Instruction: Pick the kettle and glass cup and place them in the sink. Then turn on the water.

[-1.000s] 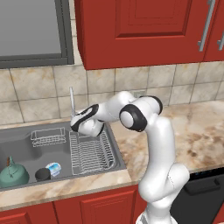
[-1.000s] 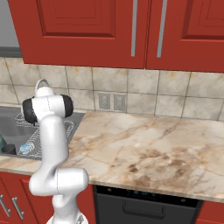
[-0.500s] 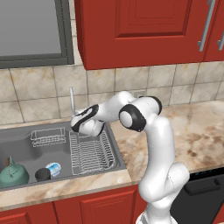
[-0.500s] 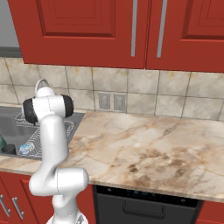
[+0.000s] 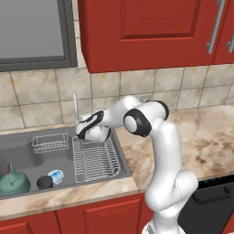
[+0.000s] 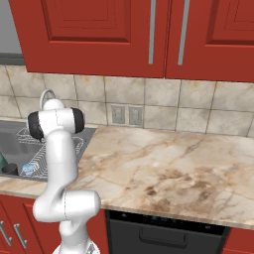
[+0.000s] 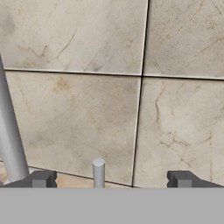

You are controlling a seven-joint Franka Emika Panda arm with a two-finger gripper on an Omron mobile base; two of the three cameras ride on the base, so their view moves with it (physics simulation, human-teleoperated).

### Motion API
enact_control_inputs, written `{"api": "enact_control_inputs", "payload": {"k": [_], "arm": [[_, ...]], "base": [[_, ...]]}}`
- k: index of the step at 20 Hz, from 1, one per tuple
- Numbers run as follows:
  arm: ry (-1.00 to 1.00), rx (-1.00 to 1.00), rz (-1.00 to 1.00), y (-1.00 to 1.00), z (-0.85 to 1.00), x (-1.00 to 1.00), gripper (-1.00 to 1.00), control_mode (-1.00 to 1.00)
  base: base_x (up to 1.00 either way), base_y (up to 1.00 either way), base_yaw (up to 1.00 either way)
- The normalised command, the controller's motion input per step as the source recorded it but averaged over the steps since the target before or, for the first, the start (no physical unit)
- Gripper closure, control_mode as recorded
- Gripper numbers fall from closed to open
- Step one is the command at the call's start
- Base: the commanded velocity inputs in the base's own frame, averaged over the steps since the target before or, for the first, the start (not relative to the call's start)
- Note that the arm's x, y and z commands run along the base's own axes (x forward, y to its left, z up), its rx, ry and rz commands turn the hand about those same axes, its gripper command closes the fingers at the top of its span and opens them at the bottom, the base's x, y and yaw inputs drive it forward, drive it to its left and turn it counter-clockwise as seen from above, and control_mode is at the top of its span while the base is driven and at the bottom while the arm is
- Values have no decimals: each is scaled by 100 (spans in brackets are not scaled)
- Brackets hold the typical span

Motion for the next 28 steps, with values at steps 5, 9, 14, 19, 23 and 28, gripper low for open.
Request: {"api": "enact_control_inputs", "payload": {"k": [5,9,14,19,23,28], "arm": [[-8,0,0,0,-24,0,-100,-100],[-7,0,0,0,-24,4,-100,-100],[-7,0,0,0,-20,7,-100,-100],[-6,1,0,0,-16,6,-100,-100],[-6,2,0,0,-14,0,-100,-100],[-5,2,-4,0,-12,0,-100,-100]], "base": [[0,0,0],[0,0,0],[0,0,0],[0,0,0],[0,0,0],[0,0,0]]}}
